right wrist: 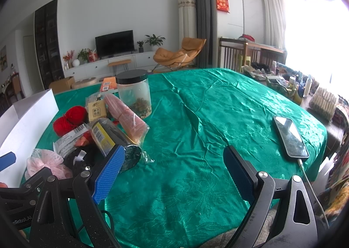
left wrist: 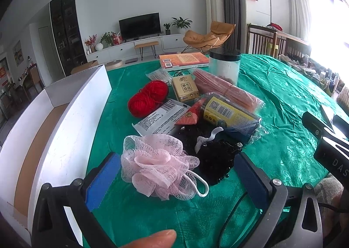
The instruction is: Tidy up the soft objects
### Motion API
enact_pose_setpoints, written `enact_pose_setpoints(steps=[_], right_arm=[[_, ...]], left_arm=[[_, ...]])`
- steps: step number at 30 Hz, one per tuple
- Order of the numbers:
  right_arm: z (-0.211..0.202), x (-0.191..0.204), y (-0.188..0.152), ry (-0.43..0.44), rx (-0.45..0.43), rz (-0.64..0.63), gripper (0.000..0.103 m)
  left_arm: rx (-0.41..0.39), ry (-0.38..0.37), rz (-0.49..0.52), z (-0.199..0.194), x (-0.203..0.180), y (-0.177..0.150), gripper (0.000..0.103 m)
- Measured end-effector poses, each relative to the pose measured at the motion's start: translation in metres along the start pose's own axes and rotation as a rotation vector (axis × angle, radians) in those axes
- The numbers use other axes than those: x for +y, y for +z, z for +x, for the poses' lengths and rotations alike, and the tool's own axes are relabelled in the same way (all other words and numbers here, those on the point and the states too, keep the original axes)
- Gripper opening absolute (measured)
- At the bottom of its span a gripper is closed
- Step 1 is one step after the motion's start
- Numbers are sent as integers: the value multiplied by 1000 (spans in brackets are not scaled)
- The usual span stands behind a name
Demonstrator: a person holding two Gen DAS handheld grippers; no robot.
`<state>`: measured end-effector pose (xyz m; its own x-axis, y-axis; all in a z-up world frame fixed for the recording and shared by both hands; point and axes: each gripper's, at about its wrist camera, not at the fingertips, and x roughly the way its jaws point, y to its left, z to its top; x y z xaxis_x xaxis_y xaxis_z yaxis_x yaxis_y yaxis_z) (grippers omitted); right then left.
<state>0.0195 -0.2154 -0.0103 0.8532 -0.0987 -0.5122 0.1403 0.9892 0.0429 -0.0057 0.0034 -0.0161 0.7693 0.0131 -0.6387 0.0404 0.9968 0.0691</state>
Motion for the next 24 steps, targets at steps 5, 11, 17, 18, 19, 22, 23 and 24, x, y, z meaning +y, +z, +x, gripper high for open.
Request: enact_pose_setpoints(steps=[5, 11, 17, 18, 19, 22, 23, 24], right_arm=[[0, 0, 0, 0, -1, 0, 93], [1, 0, 0, 0, -1, 0, 93], [1, -1, 0, 0, 0, 1, 93], [1, -1, 0, 0, 0, 1, 93], [1, -1, 0, 0, 0, 1, 93], [2, -1, -1, 0, 0, 1, 93], [2, -2, -1, 0, 1, 2, 93], [2, -2, -1, 0, 1, 2, 93]], left_arm=[[5, 1, 2, 1, 0, -2, 103], [13, 2, 1, 4, 1, -3, 103], [13, 2, 3, 4, 0, -4, 103], [14, 2, 3, 4, 0, -4, 103], [13, 3, 4, 4, 0, -4, 103], [15, 3, 6, 5, -1, -4, 103], [15, 4, 8, 5, -1, -4, 103], [17, 4, 9, 5, -1, -4, 103]])
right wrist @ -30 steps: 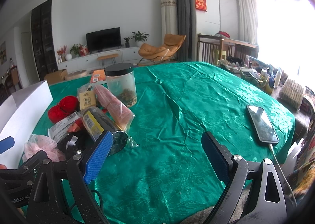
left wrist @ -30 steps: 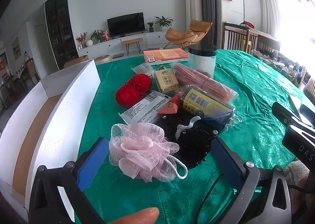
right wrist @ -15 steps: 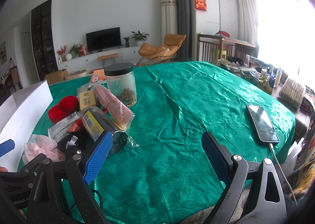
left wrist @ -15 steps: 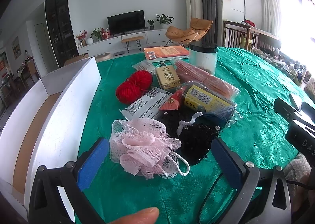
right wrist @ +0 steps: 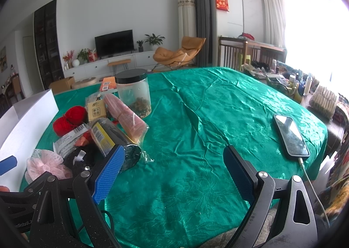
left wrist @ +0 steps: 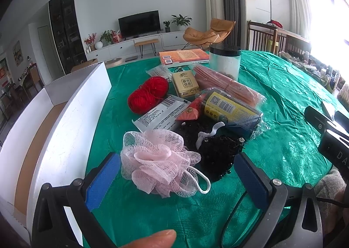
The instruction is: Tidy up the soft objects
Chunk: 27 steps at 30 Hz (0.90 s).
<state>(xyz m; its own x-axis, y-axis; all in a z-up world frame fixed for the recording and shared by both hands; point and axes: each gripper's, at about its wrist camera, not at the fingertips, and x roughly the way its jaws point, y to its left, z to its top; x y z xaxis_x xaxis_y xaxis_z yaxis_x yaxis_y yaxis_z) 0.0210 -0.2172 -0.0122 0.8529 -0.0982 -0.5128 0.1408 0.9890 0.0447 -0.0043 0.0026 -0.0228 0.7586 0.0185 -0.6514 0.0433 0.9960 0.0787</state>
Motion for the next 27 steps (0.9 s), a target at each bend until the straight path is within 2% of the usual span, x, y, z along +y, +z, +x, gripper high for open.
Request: enact_pose_setpoints(steps=[27], right_arm=[[3, -2, 0, 3, 7, 7, 93]], left_arm=[[26, 5, 6, 8, 1, -8, 103]])
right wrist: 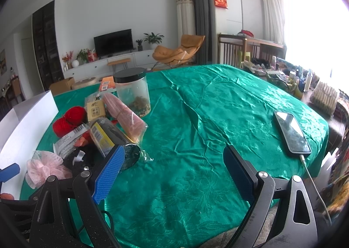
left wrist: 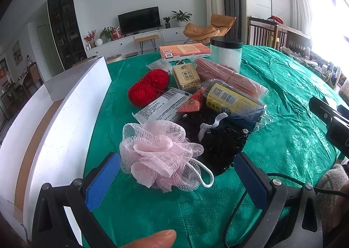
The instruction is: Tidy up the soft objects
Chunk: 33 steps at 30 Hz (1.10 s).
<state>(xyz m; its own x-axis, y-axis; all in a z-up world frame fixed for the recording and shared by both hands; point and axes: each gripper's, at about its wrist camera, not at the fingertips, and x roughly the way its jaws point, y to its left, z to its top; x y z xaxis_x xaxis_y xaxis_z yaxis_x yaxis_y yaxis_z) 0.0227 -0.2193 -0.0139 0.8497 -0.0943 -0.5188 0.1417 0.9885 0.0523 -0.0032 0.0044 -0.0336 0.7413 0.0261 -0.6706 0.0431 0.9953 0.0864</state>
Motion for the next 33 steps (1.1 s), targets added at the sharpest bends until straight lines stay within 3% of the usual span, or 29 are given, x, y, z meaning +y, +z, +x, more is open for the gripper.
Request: enact_pose_setpoints(steps=[33], right_arm=[[3, -1, -2, 3, 4, 6, 93]], left_arm=[[31, 3, -5, 6, 2, -4, 103]])
